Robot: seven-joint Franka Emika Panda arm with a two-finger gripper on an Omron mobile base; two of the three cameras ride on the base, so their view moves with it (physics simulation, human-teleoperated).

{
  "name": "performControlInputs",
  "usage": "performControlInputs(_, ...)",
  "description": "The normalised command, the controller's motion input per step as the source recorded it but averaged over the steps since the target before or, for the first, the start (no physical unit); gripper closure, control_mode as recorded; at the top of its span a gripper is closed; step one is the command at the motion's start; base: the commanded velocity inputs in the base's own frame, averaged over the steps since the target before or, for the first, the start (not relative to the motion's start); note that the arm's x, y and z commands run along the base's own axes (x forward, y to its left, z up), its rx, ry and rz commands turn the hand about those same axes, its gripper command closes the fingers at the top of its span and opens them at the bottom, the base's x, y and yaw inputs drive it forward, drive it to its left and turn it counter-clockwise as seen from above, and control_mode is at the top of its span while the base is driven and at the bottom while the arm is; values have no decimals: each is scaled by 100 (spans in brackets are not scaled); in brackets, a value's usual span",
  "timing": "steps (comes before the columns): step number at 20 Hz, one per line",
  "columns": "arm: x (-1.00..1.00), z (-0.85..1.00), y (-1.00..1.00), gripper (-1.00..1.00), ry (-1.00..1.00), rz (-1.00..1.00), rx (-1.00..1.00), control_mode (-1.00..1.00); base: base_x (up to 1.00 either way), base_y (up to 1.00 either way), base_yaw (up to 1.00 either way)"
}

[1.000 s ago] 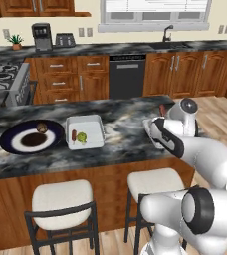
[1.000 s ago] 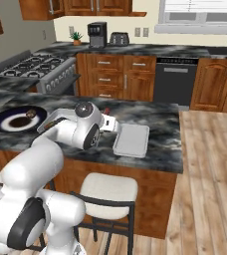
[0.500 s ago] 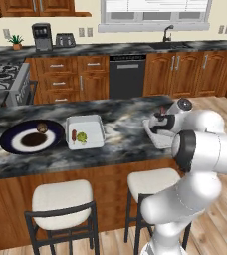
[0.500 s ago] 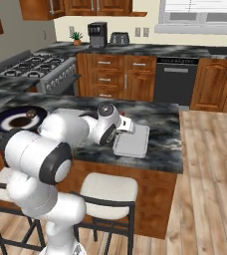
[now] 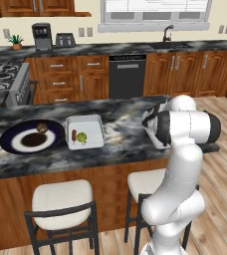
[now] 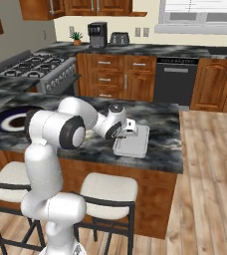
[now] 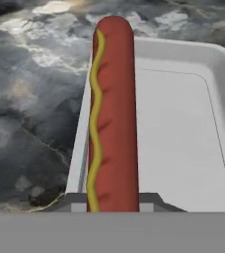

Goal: Place one cooked food and one vegetable from the large plate to each tupperware container.

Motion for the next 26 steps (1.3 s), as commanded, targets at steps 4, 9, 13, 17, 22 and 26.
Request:
performControlInputs(4, 38, -57, -15, 100, 2, 14, 1, -100, 0, 0, 0)
performControlInputs(9, 30, -55, 0, 100, 2, 3, 0, -100, 0, 0, 0)
performControlInputs(13, 3, -72, 12, 100, 0, 0, 0, -100, 0, 0, 0)
performControlInputs(17, 1, -49, 46, -100, 0, -3, -1, -100, 0, 0, 0)
performControlInputs(22, -8, 15, 4, -100, 0, -8, 0, -100, 0, 0, 0)
performControlInputs(26, -35, 53, 0, -100, -9, -10, 0, -100, 0, 0, 0)
